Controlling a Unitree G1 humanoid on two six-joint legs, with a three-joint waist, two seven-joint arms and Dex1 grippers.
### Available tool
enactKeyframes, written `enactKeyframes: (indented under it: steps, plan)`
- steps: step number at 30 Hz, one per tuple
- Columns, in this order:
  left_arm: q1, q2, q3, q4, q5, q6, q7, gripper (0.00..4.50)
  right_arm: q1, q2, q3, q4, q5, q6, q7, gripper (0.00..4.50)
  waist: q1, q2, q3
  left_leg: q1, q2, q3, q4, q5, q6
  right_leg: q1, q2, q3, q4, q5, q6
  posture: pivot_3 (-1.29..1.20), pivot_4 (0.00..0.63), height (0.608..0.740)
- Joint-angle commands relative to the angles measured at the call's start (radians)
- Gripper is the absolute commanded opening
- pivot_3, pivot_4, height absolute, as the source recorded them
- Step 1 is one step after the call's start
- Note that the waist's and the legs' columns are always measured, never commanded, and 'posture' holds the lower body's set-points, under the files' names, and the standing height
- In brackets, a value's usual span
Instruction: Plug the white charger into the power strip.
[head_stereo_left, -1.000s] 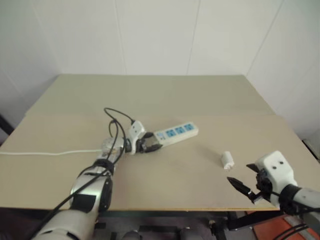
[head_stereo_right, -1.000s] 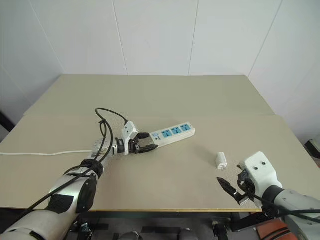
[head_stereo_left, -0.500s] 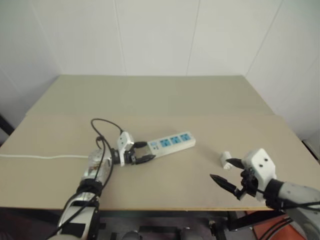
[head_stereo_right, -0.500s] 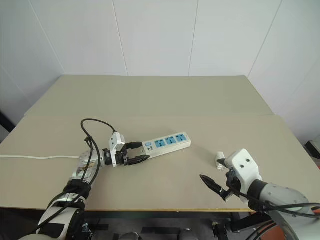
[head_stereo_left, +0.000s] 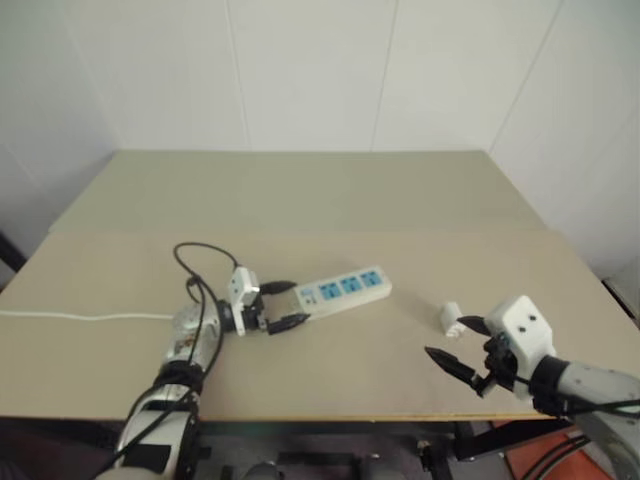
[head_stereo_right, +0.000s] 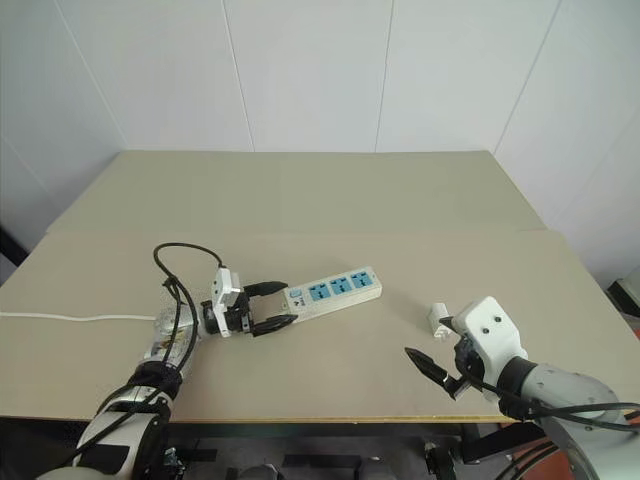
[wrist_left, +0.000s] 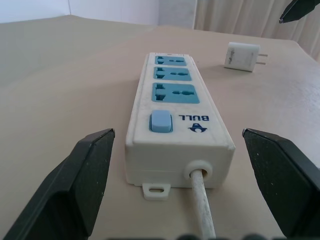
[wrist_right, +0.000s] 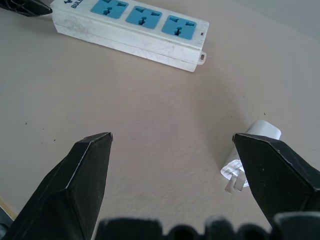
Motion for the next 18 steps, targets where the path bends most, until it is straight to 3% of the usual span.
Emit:
enactKeyframes:
  steps: [1,9,18]
  plan:
    - [-0.051,-0.009,0.027,0.056,-0.033,-0.084,-0.035,4.46,-0.005,-0.005,-0.018,-0.03,0.004,-0.018,-0.007,4.5,0.001,0.0,0.0,0.0,0.0,0.0,0.0,0.0,0.0,0.0,0.0,0.0,0.0,0.0,0.0,0.0,0.15,0.74]
    - [-0.119,-0.035,0.01,0.189,0.001,-0.159,-0.084,4.46,-0.001,-0.009,-0.03,-0.042,0.011,0.013,-0.022,4.5,0.001,0.0,0.0,-0.001,0.0,0.0,0.0,0.0,0.0,0.0,0.0,0.0,0.0,0.0,0.0,0.0,0.15,0.74]
    - [-0.157,-0.038,0.004,0.279,0.065,-0.207,0.004,4.46,0.046,0.0,-0.069,-0.082,0.029,0.042,-0.034,4.5,0.0,0.0,0.0,0.0,0.0,0.0,0.0,0.0,0.0,0.0,0.0,0.0,0.0,0.0,0.0,0.0,0.15,0.74]
